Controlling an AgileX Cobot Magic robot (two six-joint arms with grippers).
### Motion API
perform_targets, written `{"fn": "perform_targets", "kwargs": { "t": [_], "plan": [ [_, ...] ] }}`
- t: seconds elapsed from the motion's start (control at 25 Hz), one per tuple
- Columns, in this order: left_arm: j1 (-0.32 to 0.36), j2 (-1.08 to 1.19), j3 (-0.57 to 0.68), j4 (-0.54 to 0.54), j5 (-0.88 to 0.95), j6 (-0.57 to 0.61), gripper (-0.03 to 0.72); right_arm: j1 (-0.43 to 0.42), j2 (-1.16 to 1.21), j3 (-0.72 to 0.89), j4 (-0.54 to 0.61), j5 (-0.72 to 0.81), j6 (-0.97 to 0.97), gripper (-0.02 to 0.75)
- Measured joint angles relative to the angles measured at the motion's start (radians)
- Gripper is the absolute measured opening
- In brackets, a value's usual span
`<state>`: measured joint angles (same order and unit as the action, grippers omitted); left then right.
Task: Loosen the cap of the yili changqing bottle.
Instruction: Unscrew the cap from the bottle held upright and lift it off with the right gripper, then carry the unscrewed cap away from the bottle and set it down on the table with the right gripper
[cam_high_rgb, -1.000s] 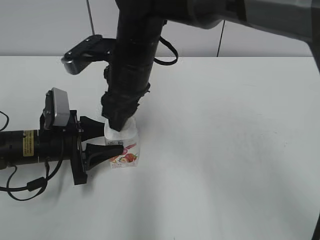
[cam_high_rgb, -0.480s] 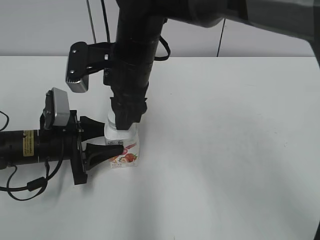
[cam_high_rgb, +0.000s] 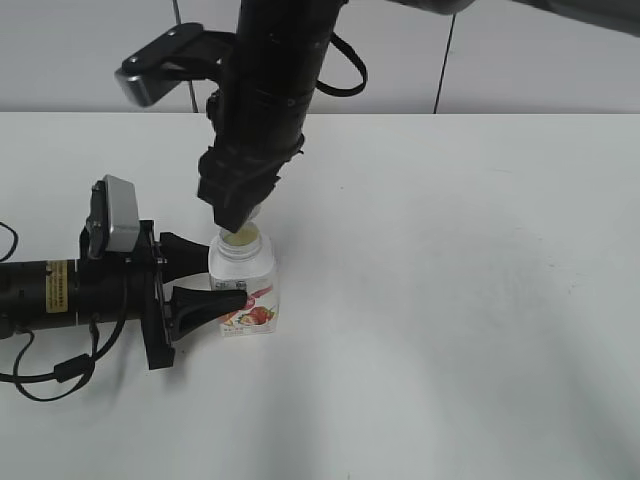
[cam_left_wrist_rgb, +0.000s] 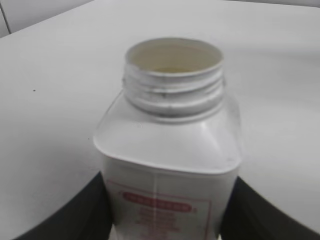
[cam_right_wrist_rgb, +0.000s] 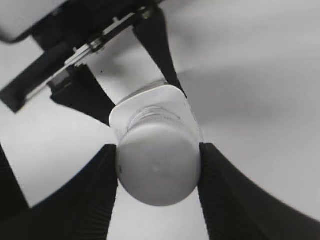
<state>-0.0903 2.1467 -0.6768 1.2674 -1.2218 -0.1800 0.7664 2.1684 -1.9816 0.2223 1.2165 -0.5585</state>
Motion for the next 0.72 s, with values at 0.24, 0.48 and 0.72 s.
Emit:
{"fn": "perform_targets", "kwargs": {
  "t": [0.24,0.48,0.72],
  "plan": [
    [0.000,0.000,0.000,0.001,0.000,0.000,0.374,0.000,-0.001,0.000,-0.007,0.001,0.648,0.389],
    [0.000,0.000,0.000,0.001,0.000,0.000,0.374,-0.005,-0.010,0.000,-0.009,0.001,0.752,0.390],
    [0.000,0.000,0.000,0.001,0.000,0.000,0.373,-0.071,-0.063,0.004,-0.043,0.001,0.756,0.390]
  ]
}}
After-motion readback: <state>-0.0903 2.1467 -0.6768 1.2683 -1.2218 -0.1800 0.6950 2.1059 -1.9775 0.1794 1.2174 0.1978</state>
